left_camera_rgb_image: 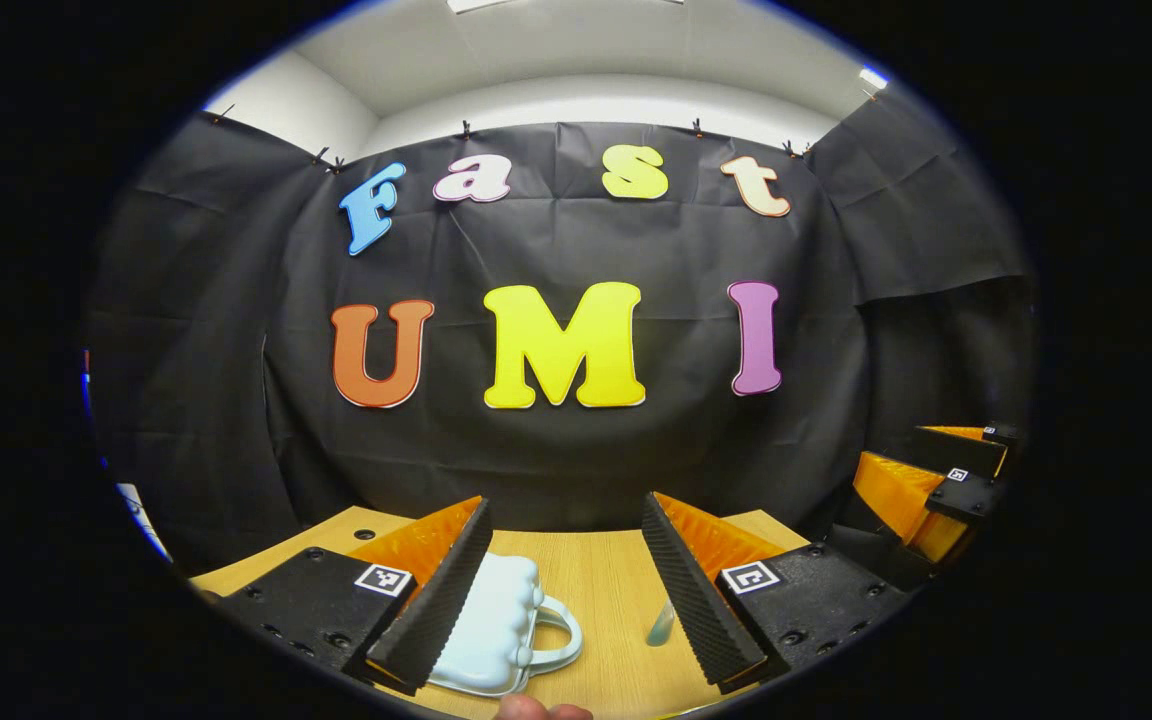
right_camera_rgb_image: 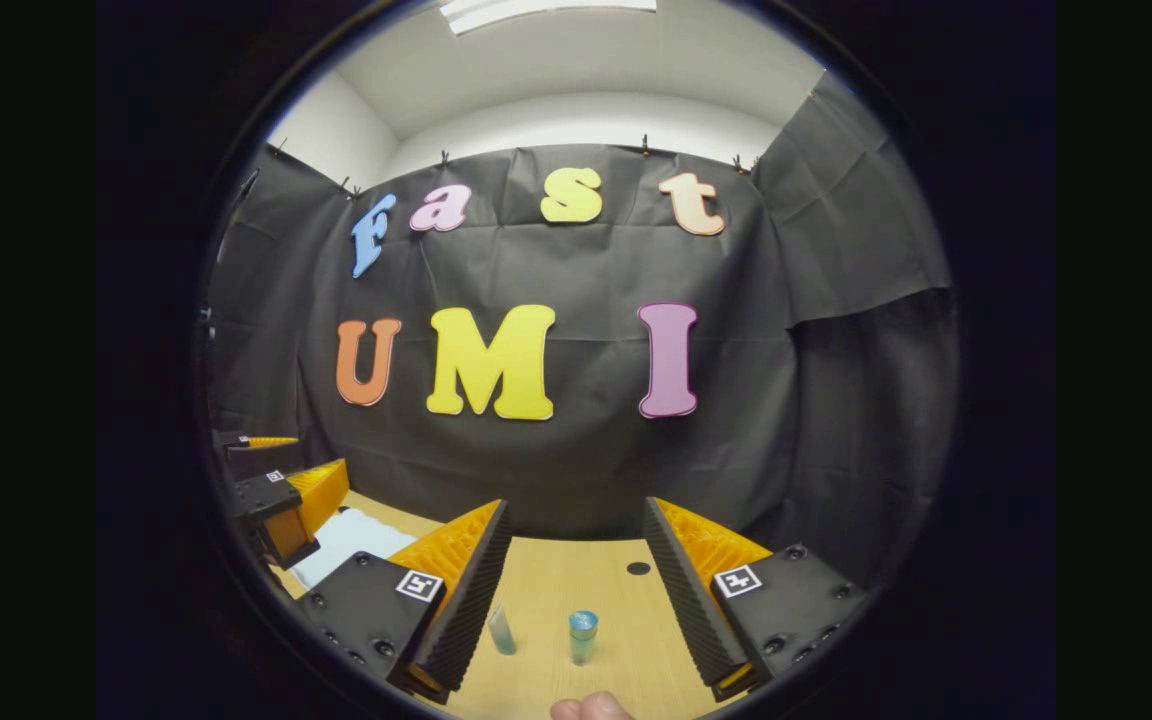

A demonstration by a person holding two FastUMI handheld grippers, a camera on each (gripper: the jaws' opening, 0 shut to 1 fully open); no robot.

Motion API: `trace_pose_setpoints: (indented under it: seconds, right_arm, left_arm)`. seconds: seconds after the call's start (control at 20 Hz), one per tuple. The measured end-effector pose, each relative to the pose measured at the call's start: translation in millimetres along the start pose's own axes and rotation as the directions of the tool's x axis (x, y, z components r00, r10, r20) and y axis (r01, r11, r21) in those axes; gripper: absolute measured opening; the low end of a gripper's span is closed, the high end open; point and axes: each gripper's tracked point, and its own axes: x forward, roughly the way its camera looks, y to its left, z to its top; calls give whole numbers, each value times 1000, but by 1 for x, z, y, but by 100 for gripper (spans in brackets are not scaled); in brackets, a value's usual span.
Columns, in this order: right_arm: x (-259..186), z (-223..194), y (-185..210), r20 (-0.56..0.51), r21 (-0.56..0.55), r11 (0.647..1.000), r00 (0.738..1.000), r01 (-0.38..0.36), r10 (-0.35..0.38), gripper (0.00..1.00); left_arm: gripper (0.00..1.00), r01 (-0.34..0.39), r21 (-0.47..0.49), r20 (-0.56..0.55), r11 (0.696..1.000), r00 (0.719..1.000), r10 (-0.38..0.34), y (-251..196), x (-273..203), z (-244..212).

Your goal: First open the suitcase, pack the skin care products into it, and then close the suitcase.

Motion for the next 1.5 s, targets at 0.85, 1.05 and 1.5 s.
trace_pose_setpoints:
  seconds: [0.85, 1.05, 1.5]
  right_arm:
    - [-6, -45, -54, -103, -68, 995, 991, 75, -82, 80]
    - [-9, -43, -80, -108, -96, 988, 985, 125, -135, 80]
    - [-13, -54, -103, -146, -115, 977, 970, 181, -196, 78]
  left_arm:
    - [97, 374, 547, -448, 749, 886, -116, -14, 27, -193]
    - [95, 464, 629, -564, 624, 824, -43, -7, 38, -251]
    - [82, 458, 669, -607, 585, 791, 75, 11, 69, -284]
